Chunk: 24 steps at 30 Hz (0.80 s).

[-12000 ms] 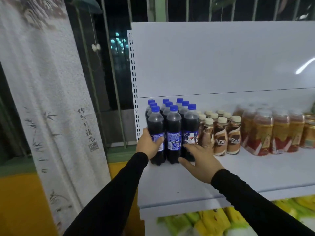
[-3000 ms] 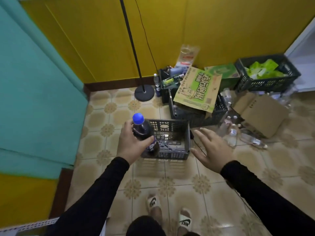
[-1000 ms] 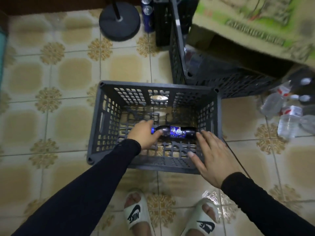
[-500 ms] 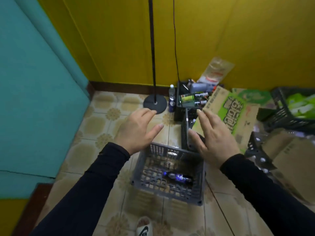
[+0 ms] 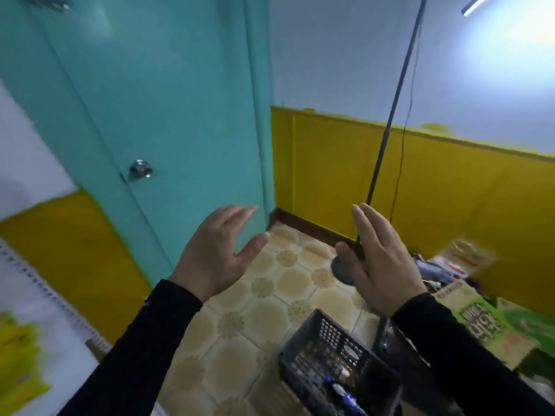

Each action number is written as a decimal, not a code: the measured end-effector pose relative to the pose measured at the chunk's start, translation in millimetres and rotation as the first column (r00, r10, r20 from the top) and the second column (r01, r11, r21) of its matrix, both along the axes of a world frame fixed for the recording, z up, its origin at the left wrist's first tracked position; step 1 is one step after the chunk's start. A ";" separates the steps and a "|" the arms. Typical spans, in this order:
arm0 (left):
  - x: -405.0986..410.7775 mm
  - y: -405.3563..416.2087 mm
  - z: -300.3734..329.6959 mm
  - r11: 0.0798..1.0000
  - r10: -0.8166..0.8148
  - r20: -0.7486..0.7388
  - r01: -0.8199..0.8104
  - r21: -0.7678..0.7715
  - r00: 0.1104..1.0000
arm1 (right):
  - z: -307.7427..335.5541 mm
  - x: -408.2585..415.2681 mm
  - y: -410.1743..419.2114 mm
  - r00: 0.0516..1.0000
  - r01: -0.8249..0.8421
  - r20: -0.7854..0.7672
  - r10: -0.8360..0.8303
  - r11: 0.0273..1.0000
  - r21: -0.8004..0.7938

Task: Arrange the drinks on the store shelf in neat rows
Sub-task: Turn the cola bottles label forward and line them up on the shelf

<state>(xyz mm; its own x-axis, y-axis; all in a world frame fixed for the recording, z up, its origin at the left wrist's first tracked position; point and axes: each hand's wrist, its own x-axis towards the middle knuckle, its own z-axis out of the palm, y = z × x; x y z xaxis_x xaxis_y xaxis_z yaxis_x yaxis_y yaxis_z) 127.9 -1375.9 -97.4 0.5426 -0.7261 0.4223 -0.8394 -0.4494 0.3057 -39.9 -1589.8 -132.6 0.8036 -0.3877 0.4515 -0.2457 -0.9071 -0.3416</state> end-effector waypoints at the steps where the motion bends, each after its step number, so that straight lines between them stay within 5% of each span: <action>1: -8.4 24.0 8.1 0.998 0.062 0.001 -0.062 -0.004 0.998 | 8.6 2.5 13.1 0.999 -0.049 0.016 0.049 0.999 0.004; 6: -48.8 146.6 36.6 0.939 0.341 0.019 -0.340 -0.046 0.940 | 45.3 30.9 91.3 0.959 -0.278 0.045 0.279 0.960 -0.039; 11: -99.5 277.6 48.1 0.783 0.620 -0.011 -0.619 -0.057 0.785 | 67.8 54.4 204.3 0.848 -0.524 0.051 0.528 0.848 -0.078; 24: -298.7 647.5 54.9 0.256 0.967 0.038 -0.965 -0.061 0.254 | 82.8 35.2 599.4 0.329 -0.938 -0.094 0.940 0.314 -0.147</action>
<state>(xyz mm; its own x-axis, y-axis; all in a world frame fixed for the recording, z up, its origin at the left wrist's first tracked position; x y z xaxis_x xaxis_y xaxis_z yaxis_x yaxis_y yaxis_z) -170.8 -728.4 -42.5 0.8094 0.3299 0.4859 0.1997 -0.9326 0.3005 -4.7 -990.4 -49.8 0.5793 0.6948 0.4262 0.8070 -0.5624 -0.1800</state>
